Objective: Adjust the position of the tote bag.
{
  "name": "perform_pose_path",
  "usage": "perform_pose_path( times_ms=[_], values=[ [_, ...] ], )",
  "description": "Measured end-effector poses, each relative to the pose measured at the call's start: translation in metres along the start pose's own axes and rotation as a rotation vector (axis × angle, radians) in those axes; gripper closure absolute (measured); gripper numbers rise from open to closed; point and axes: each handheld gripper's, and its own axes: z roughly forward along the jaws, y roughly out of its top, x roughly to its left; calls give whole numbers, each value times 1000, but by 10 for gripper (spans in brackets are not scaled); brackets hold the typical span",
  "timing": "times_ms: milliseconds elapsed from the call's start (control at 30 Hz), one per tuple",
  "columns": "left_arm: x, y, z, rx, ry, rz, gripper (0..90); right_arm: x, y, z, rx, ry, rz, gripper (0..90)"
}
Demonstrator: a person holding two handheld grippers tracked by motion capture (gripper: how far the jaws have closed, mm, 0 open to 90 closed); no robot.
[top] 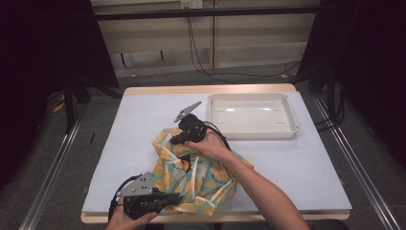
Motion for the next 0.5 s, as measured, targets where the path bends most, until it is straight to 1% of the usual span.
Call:
perform_pose_path(
  times_ms=[33, 67, 100, 133, 167, 200, 233, 267, 300, 333, 367, 400, 433, 467, 500],
  values=[
    [0, -1, -2, -2, 9, -1, 890, 1, 1, 0, -10, 4, 0, 900],
    [0, -2, -4, 5, 19, -7, 889, 2, 3, 0, -32, 9, 1, 900],
    [0, -2, -4, 5, 19, -7, 887, 2, 3, 0, -32, 9, 1, 900],
    [2, -5, -9, 8, 34, -18, 881, 4, 6, -1, -45, 4, 4, 900],
    [2, -5, -9, 8, 34, -18, 861, 4, 6, -1, -45, 4, 4, 900],
    [5, -9, -13, 1, 36, -31, 842, 5, 10, -3, -60, 4, 1, 900],
    [6, -10, -15, -2, 44, -37, 801, 5, 11, -4, -60, 2, 0, 900],
    [6, -10, -16, -13, 59, -45, 727, 6, 11, -4, -62, 5, 2, 900],
    [8, -9, -19, -19, 71, -39, 685, 6, 11, -4, -63, 8, -8, 900],
    [9, -8, -20, -42, 66, -55, 655, 8, 10, -4, -58, 9, -5, 900],
    [9, -8, -20, -42, 66, -55, 633, 8, 10, -4, -58, 9, -5, 900],
    [11, -2, -25, -77, 81, -57, 603, 11, 10, -5, -58, 17, -16, 900],
    [11, -2, -25, -77, 81, -57, 596, 11, 10, -5, -58, 17, -16, 900],
    [12, 6, -29, -112, 91, -51, 598, 15, 10, -6, -59, 16, -26, 900],
    [13, 10, -29, -124, 87, -48, 615, 17, 11, -6, -59, 22, -26, 900]
  ],
)
